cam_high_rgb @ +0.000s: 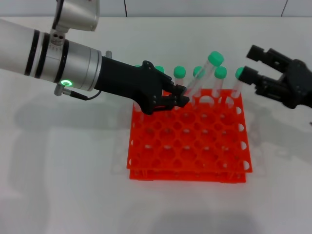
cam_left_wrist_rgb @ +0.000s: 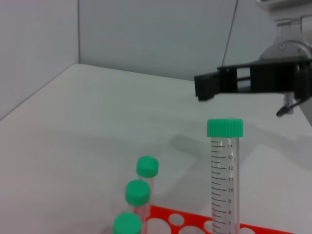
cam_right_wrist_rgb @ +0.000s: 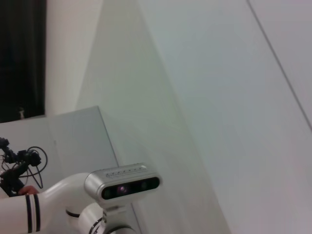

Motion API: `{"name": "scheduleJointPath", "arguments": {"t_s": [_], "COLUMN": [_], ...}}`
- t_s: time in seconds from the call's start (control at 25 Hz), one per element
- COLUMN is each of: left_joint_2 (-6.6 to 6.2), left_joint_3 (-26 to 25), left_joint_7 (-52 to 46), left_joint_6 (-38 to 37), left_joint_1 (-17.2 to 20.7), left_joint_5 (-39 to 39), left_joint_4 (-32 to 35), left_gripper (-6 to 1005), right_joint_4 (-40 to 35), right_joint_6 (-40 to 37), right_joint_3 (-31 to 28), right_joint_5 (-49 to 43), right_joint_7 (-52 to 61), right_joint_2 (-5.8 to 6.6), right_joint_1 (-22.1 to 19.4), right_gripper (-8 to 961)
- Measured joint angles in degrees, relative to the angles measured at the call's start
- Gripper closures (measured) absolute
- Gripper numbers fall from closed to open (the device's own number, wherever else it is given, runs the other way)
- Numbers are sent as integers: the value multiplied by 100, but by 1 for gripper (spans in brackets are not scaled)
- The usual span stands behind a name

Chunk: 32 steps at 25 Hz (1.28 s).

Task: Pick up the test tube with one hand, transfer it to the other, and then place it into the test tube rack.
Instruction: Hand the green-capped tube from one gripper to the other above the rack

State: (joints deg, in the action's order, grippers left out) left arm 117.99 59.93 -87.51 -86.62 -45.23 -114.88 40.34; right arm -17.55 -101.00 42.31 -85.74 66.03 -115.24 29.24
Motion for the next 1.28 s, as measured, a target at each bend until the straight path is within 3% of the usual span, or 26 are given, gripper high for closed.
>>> {"name": "scheduleJointPath", "arguments": {"t_s": [0.24, 1.28], "left_joint_2": [90, 127], "left_joint_3": [1, 221], "left_joint_7": [213, 354], "left_joint_6": [22, 173], "left_joint_1": [-1, -65], "left_joint_5": [0, 61], "left_joint_4": [2, -13], "left_gripper": [805, 804], "right_joint_4": [542, 1355], "right_joint_6": [34, 252], "right_joint_3": [67, 2], "right_joint_5": [-12, 173], "right_joint_7": [-429, -1451], "right_joint_2": [-29, -94], "right_joint_1": [216, 566], "right_gripper": [111, 128]}}
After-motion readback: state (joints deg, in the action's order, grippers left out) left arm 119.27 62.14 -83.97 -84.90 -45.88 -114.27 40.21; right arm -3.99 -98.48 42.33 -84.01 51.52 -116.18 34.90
